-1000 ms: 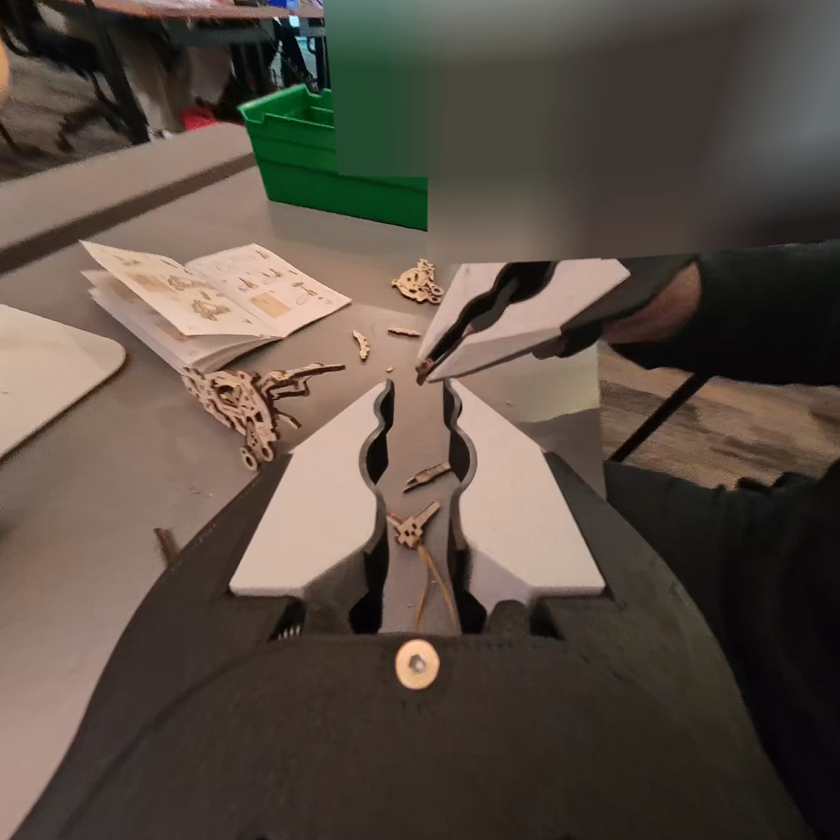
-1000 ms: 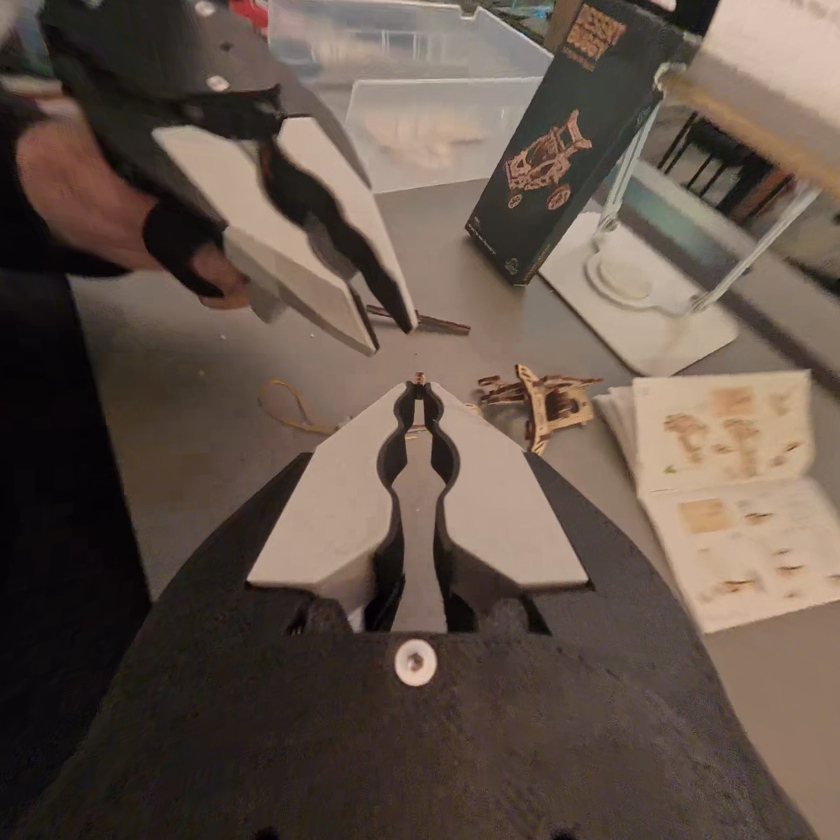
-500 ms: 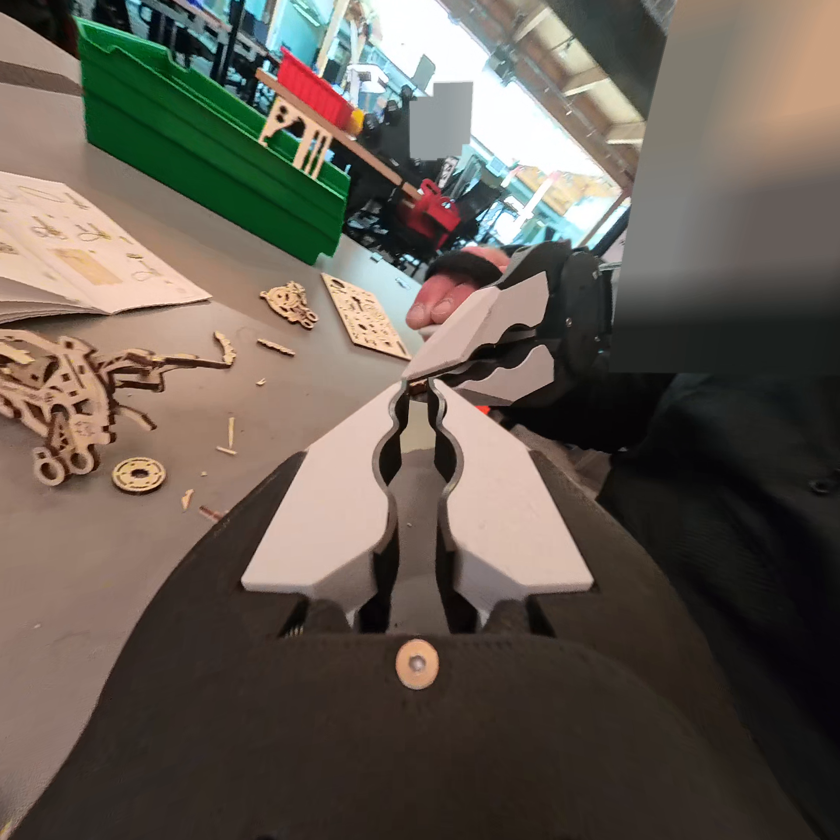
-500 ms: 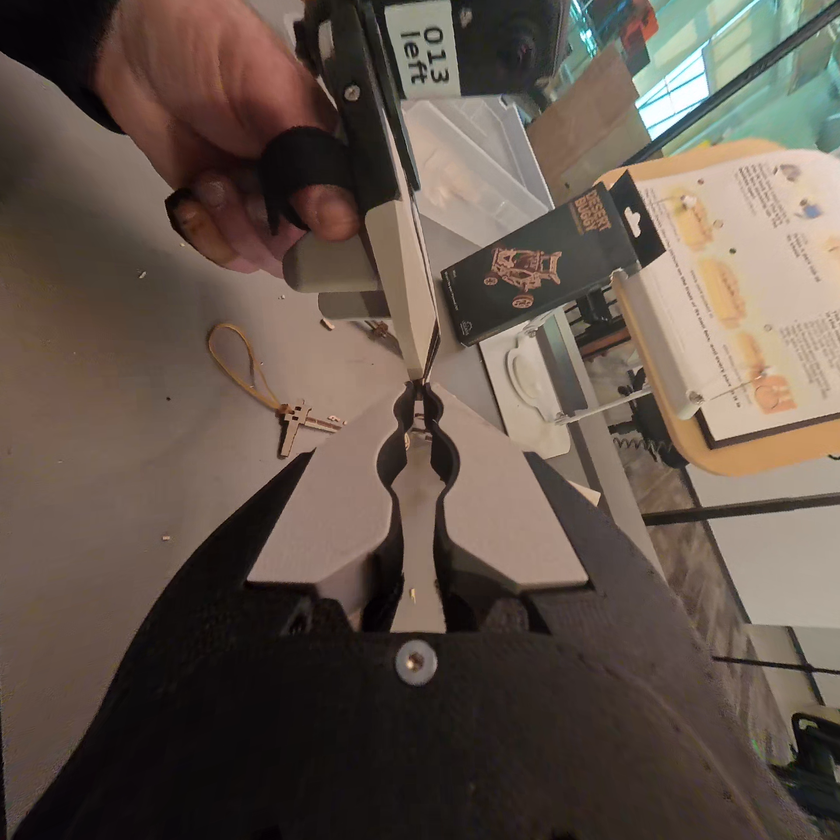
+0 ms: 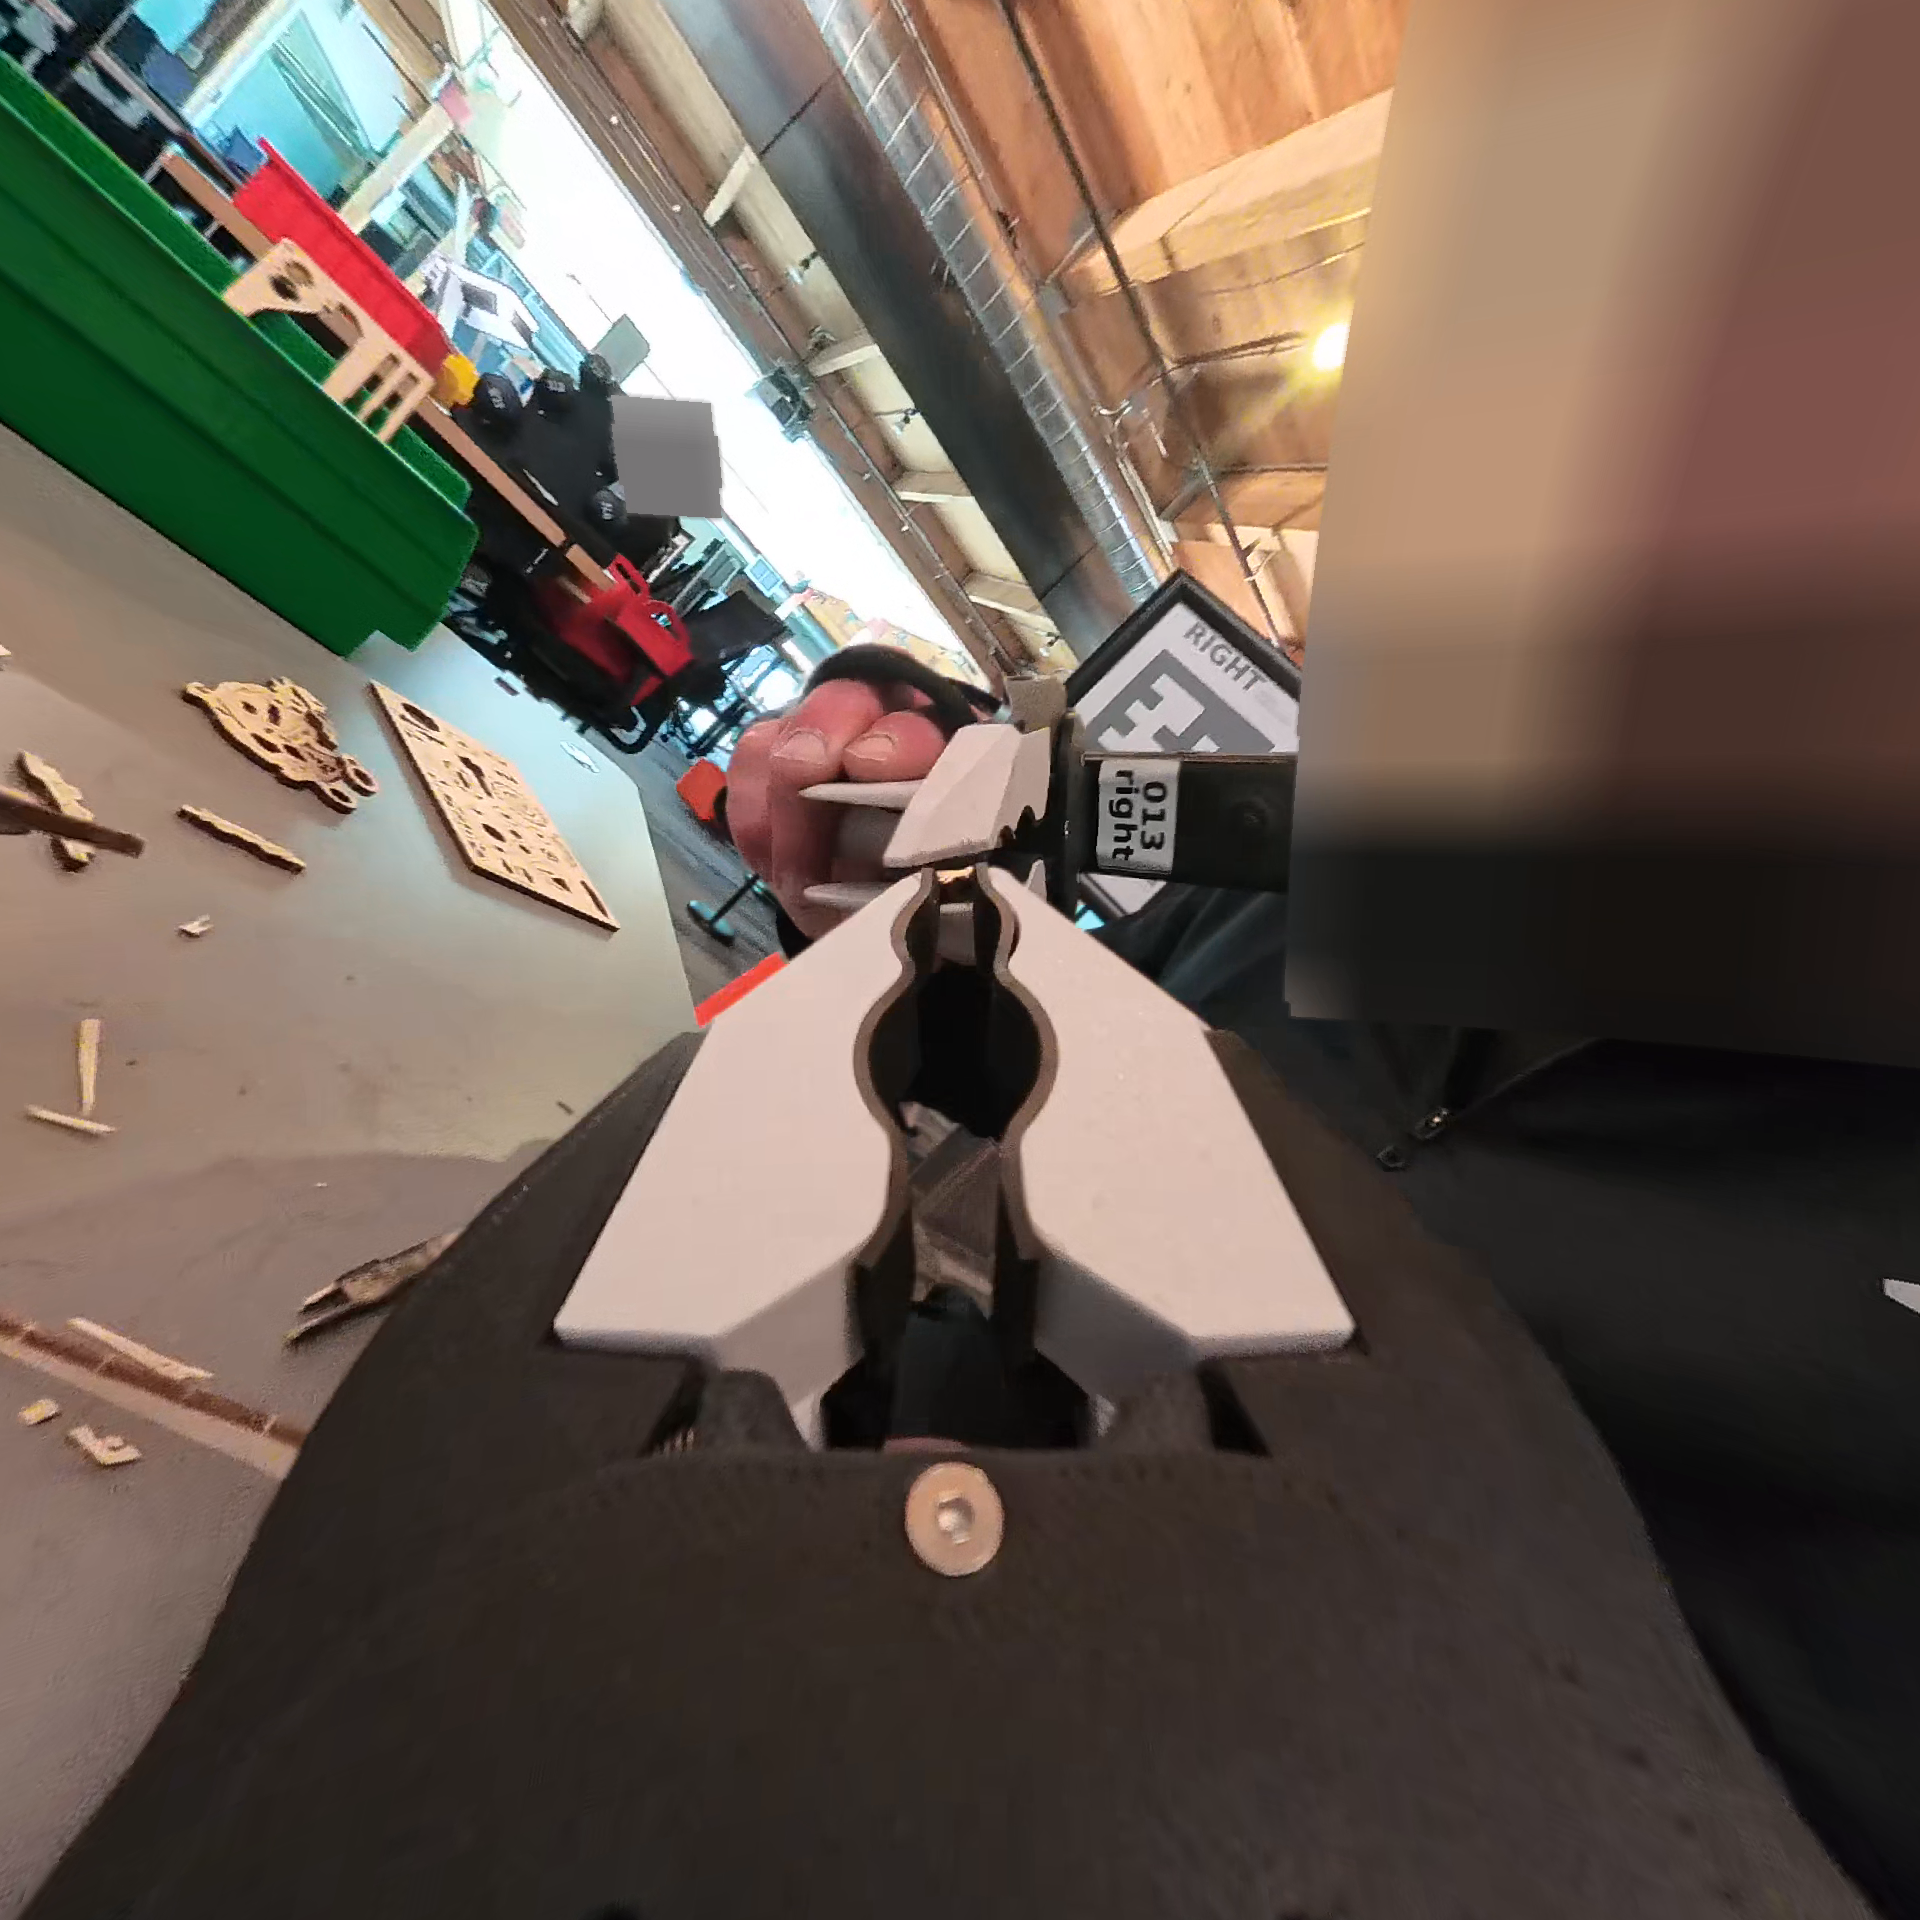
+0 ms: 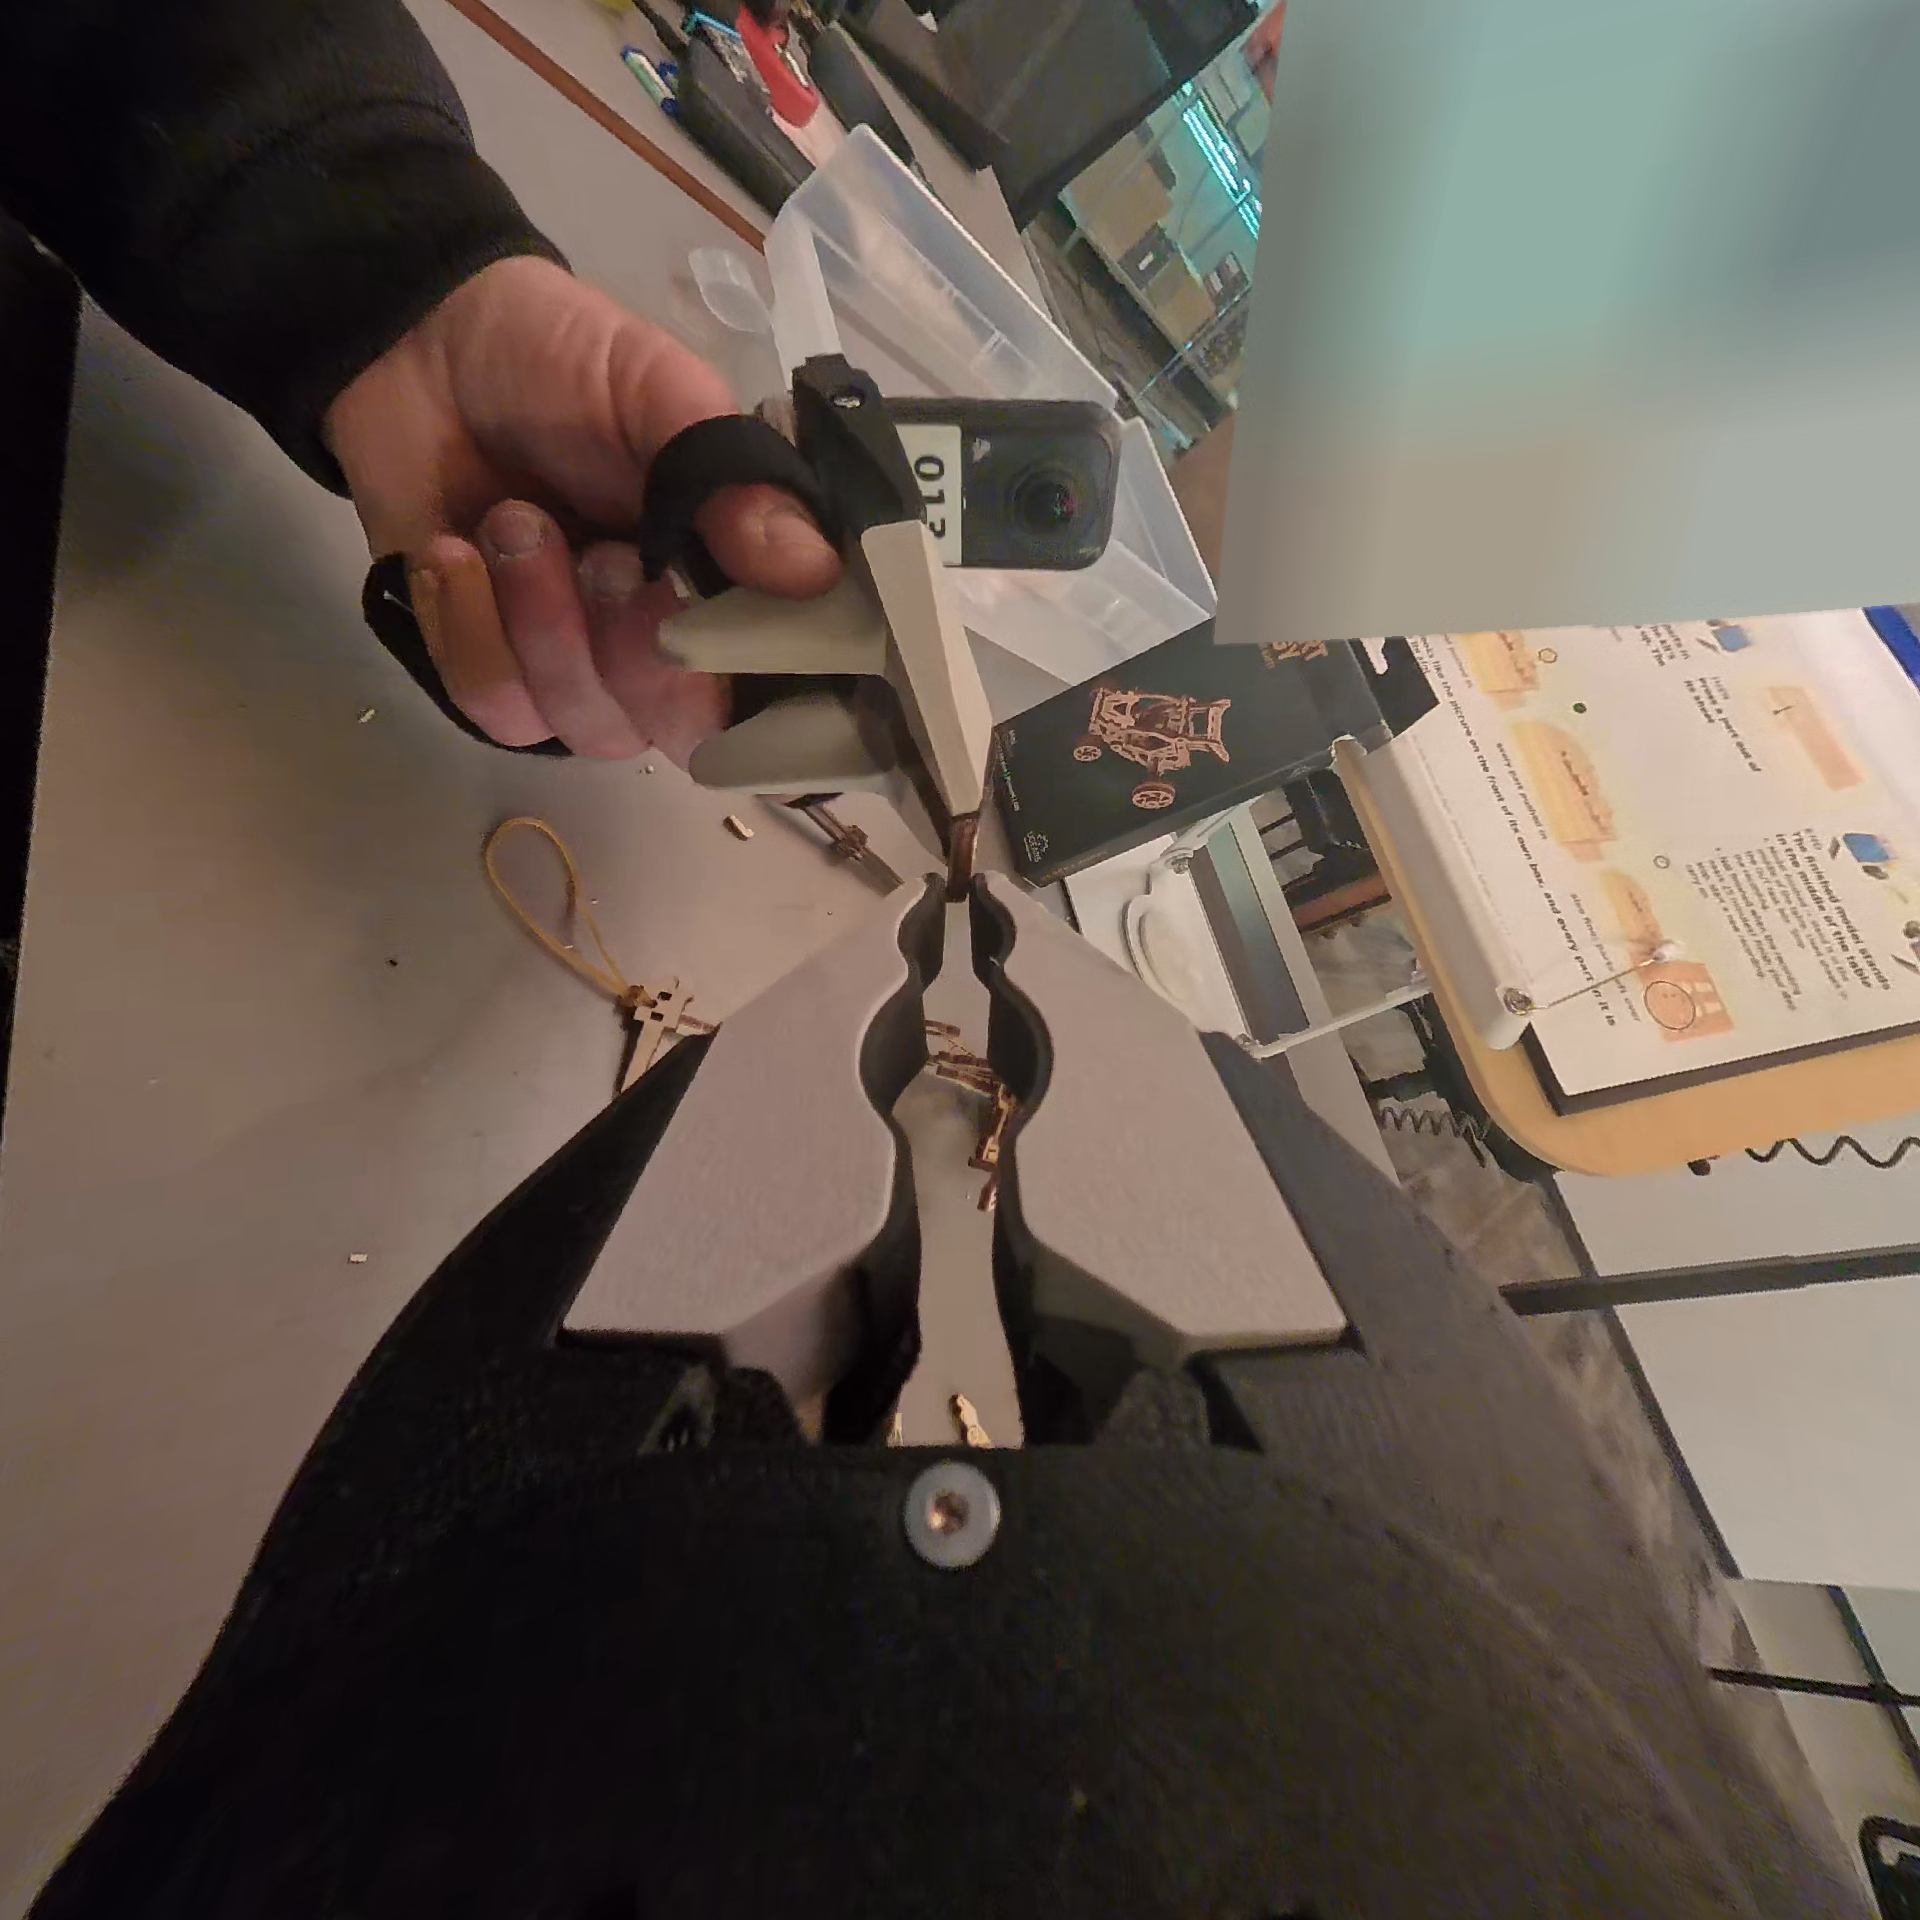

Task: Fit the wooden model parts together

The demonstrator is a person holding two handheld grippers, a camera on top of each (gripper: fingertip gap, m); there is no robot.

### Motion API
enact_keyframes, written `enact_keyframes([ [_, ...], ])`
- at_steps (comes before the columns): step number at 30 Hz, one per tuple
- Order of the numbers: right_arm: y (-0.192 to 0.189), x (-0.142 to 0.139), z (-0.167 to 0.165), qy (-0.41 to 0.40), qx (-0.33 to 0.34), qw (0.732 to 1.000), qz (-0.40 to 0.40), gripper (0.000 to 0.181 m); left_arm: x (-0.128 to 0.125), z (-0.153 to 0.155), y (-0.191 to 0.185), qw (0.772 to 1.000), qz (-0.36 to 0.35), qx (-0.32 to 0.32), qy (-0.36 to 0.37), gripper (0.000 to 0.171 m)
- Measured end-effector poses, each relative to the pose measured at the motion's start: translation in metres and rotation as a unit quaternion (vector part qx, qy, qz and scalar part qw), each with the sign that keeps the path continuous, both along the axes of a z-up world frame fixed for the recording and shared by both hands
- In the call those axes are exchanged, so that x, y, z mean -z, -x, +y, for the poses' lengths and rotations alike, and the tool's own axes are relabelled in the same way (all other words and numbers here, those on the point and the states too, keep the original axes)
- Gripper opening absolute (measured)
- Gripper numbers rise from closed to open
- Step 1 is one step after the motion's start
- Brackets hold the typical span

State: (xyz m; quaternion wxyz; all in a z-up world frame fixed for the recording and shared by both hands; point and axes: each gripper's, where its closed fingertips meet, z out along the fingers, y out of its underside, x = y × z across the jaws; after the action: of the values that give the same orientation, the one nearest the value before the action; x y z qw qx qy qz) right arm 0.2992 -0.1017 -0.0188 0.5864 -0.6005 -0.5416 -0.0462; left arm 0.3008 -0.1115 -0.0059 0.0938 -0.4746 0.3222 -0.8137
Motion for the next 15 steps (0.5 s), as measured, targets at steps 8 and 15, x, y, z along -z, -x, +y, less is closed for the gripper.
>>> enact_keyframes([
  [8, 0.0033, -0.0009, -0.0050, 0.000, -0.007, 1.000, 0.004, 0.004, -0.0006, -0.0032, 0.0028, 0.998, -0.023, 0.027, 0.051, 0.004],
  [15, 0.0054, -0.0066, -0.0074, -0.005, -0.007, 1.000, 0.008, 0.002, -0.0033, -0.0047, 0.0044, 0.996, -0.038, 0.039, 0.064, 0.004],
])
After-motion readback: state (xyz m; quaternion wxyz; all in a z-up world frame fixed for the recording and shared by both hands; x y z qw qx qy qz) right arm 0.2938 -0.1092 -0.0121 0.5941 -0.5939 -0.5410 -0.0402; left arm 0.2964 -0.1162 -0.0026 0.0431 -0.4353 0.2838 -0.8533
